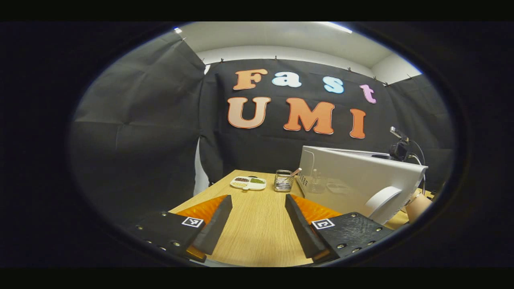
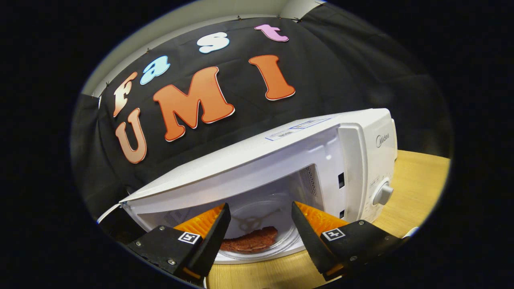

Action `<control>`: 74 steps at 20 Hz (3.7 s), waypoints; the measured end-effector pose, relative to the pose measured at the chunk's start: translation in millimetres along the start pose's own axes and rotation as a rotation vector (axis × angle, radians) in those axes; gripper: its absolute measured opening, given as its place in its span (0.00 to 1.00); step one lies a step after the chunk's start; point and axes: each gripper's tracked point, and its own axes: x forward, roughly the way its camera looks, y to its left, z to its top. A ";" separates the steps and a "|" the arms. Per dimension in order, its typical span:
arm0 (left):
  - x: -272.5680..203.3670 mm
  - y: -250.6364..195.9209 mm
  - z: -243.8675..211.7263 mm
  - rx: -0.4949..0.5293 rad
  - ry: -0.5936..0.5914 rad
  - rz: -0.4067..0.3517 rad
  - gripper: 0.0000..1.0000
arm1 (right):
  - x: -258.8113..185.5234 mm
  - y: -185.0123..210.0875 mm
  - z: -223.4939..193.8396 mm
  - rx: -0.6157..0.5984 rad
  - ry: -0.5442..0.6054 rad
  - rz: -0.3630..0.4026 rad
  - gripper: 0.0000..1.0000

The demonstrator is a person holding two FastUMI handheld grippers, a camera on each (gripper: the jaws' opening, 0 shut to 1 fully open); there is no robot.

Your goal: Open the microwave oven with the left hand, put the food in, and close the microwave oven.

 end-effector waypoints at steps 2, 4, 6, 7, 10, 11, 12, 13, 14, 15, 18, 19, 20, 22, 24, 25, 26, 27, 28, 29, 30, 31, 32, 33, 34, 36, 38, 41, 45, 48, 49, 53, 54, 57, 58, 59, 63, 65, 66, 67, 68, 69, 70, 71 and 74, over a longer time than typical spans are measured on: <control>-2.2 -0.3 0.8 0.004 -0.004 0.000 0.82 | -14.0 -5.1 2.5 -0.054 0.011 0.015 0.94; -6.9 -2.6 1.9 0.014 -0.007 -0.004 0.82 | -32.1 -11.4 3.8 -0.107 0.026 0.034 0.95; -9.4 0.0 2.5 0.021 -0.007 0.002 0.81 | -51.4 -14.7 9.2 -0.156 0.025 0.066 0.95; -11.1 0.2 1.8 0.020 -0.005 0.004 0.81 | -59.8 -17.5 13.2 -0.171 0.021 0.080 0.95; -17.4 -3.3 2.7 0.018 -0.008 -0.004 0.81 | -86.8 -30.7 28.5 -0.211 -0.003 0.109 0.95; -17.6 -3.0 1.4 0.015 -0.009 -0.002 0.81 | -95.0 -38.0 32.4 -0.234 -0.007 0.110 0.95; -17.9 -3.0 1.9 0.008 -0.012 0.002 0.81 | -103.4 -44.9 36.0 -0.257 -0.008 0.113 0.95; -18.3 -1.1 2.5 0.000 -0.016 0.013 0.81 | -112.2 -51.2 38.5 -0.281 -0.001 0.124 0.95; -17.6 -1.8 2.9 -0.005 -0.020 0.013 0.81 | -119.7 -57.9 40.4 -0.301 0.009 0.130 0.95; -18.0 -5.2 0.9 -0.004 -0.016 0.007 0.81 | -126.9 -68.0 44.0 -0.312 0.015 0.128 0.95; -17.0 -8.2 -6.8 0.017 0.012 0.003 0.81 | -150.0 -94.5 57.0 -0.337 0.010 0.115 0.95; -16.4 -11.7 -7.5 0.018 0.015 -0.001 0.81 | -156.1 -104.1 64.2 -0.342 -0.004 0.102 0.95; -16.2 -16.1 -6.2 0.016 0.014 -0.009 0.81 | -161.9 -114.0 72.7 -0.345 -0.020 0.091 0.95; -15.3 -28.7 -7.3 0.009 0.015 -0.033 0.81 | -172.1 -127.8 85.0 -0.345 -0.039 0.078 0.95; -13.0 -31.5 -4.5 0.025 -0.005 -0.007 0.61 | -178.7 -140.9 98.0 -0.354 -0.064 0.064 0.95; -10.5 -30.6 -5.5 0.048 -0.004 0.012 0.41 | -180.6 -148.9 103.8 -0.358 -0.076 0.052 0.95; -9.3 -29.7 -8.7 0.065 0.009 0.032 0.21 | -183.5 -155.4 108.9 -0.358 -0.084 0.043 0.95; -9.1 -41.0 -14.9 0.070 0.032 0.012 0.01 | -186.0 -160.0 111.6 -0.352 -0.089 0.039 0.95; -9.6 -53.3 -17.9 0.066 0.044 -0.013 0.02 | -188.9 -164.3 114.1 -0.344 -0.091 0.038 0.95; -9.7 -64.7 -18.0 0.064 0.049 -0.038 0.00 | -190.3 -169.1 115.9 -0.337 -0.090 0.037 0.95; -10.4 -74.6 -17.8 0.071 0.052 -0.057 0.00 | -191.7 -174.4 118.3 -0.333 -0.091 0.034 0.95; -10.5 -78.7 -17.1 0.091 0.048 -0.054 0.00 | -193.0 -179.6 121.3 -0.331 -0.094 0.028 0.95; -8.8 -83.2 -16.2 0.112 0.046 -0.060 0.01 | -195.9 -184.9 124.4 -0.330 -0.100 0.024 0.95; -11.3 -92.3 -15.4 0.115 0.044 -0.074 0.02 | -197.3 -187.7 127.9 -0.328 -0.107 0.020 0.95; -12.3 -103.5 -14.7 0.109 0.047 -0.099 0.02 | -199.4 -191.5 131.7 -0.327 -0.113 0.018 0.95; -13.3 -123.1 -14.9 0.114 0.055 -0.138 0.02 | -202.9 -198.2 138.3 -0.319 -0.127 0.010 0.95; -12.4 -143.4 -13.7 0.134 0.057 -0.177 0.01 | -206.0 -204.5 141.0 -0.305 -0.136 0.008 0.95; -12.2 -178.6 -11.2 0.150 0.062 -0.262 0.02 | -212.0 -209.1 140.2 -0.305 -0.136 0.019 0.95; -7.1 -217.7 -5.2 0.143 0.055 -0.339 0.02 | -215.8 -220.0 147.3 -0.324 -0.152 0.007 0.95; -2.2 -249.9 -3.3 0.107 0.050 -0.395 0.01 | -217.9 -228.5 150.5 -0.316 -0.152 0.006 0.95; 1.6 -259.0 -3.3 0.093 0.051 -0.410 0.00 | -218.2 -232.2 152.0 -0.316 -0.153 0.003 0.95; 18.4 -292.6 -1.6 0.086 0.052 -0.454 0.02 | -219.2 -247.1 155.0 -0.318 -0.153 -0.016 0.95; 23.5 -298.2 1.1 0.085 0.048 -0.450 0.02 | -217.9 -250.6 156.8 -0.315 -0.154 -0.023 0.95; 43.9 -315.7 6.5 0.079 0.035 -0.456 0.01 | -218.6 -263.2 159.0 -0.303 -0.157 -0.043 0.95; 49.5 -324.4 8.2 0.070 0.033 -0.469 0.00 | -218.7 -266.5 160.8 -0.299 -0.159 -0.047 0.95; 55.5 -333.7 7.9 0.066 0.034 -0.478 0.01 | -218.5 -269.7 161.7 -0.296 -0.161 -0.052 0.95; 85.9 -356.6 3.1 0.089 0.034 -0.456 0.02 | -217.0 -279.0 162.7 -0.301 -0.165 -0.069 0.95; 101.4 -367.1 -0.9 0.109 0.034 -0.442 0.01 | -217.1 -285.4 164.1 -0.306 -0.169 -0.082 0.95; 109.2 -370.9 -2.4 0.118 0.036 -0.432 0.00 | -216.5 -289.3 165.1 -0.308 -0.171 -0.088 0.95; 117.2 -373.9 -3.8 0.125 0.038 -0.422 0.00 | -216.6 -291.6 165.3 -0.308 -0.171 -0.095 0.95; 125.0 -376.5 -3.6 0.129 0.037 -0.413 0.00 | -215.4 -295.7 165.7 -0.306 -0.168 -0.101 0.95; 131.3 -379.9 -4.1 0.133 0.032 -0.399 0.01 | -215.3 -298.4 165.3 -0.301 -0.167 -0.107 0.95; 138.0 -382.6 -3.9 0.132 0.028 -0.392 0.02 | -214.2 -302.0 165.1 -0.295 -0.163 -0.112 0.95; 145.4 -386.2 -5.2 0.127 0.026 -0.388 0.02 | -213.3 -306.5 164.3 -0.288 -0.156 -0.118 0.95; 161.2 -394.8 -8.6 0.127 0.021 -0.378 0.02 | -214.1 -315.2 161.7 -0.284 -0.146 -0.131 0.95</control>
